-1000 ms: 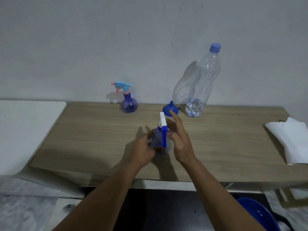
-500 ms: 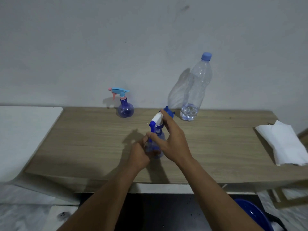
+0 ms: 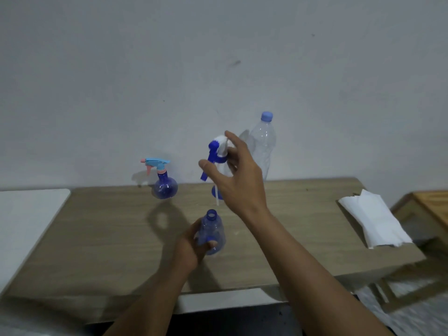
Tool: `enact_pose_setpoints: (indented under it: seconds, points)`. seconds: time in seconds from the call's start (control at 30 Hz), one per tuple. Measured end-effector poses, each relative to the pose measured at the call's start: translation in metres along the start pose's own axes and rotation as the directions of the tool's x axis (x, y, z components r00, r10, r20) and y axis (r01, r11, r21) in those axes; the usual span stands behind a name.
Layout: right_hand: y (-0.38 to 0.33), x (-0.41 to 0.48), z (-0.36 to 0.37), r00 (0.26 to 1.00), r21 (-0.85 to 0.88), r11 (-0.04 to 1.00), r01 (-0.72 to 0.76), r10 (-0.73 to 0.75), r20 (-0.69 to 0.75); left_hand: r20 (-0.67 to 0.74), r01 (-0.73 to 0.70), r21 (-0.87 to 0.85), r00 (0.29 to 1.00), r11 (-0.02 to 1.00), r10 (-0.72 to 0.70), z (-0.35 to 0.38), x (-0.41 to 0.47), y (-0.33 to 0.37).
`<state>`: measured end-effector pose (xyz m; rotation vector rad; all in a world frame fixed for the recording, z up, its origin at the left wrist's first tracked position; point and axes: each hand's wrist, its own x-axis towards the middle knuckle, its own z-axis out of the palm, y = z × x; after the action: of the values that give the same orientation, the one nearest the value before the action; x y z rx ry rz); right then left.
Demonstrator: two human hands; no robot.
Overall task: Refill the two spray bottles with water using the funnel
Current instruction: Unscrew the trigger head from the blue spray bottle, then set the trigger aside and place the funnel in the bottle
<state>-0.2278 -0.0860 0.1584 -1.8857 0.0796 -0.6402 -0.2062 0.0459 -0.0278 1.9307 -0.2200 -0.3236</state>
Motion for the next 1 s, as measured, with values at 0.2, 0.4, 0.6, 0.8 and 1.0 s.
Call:
enact_pose_setpoints:
  seconds: [0.2,0.4,0.6,0.8,1.0]
  points:
    - [0.019,0.014,-0.019,0.997,-0.167,0.983,-0.071,0.070,-0.011,0.007,0.008,-0.034,1.000,0.999,-0.008,0.000,-0.002,0.004]
    - [0.119,0.000,-0.024,0.935,-0.582,0.786,-0.209,0.335,0.118,-0.025,-0.058,-0.099,0.998,0.993,0.055,0.001,0.008,-0.019]
    - [0.196,-0.031,-0.013,0.834,-0.760,0.607,-0.234,0.527,0.164,-0.059,-0.065,-0.063,0.996,0.996,0.061,0.005,0.007,-0.008]
    - [0.246,-0.053,-0.003,0.868,-0.812,0.563,-0.157,0.471,0.159,-0.088,-0.105,0.045,0.990,0.994,0.108,0.004,0.009,-0.005]
    - [0.258,-0.061,-0.004,0.881,-0.821,0.563,-0.093,0.430,0.195,-0.116,-0.115,0.054,0.986,0.992,0.121,0.006,0.011,-0.005]
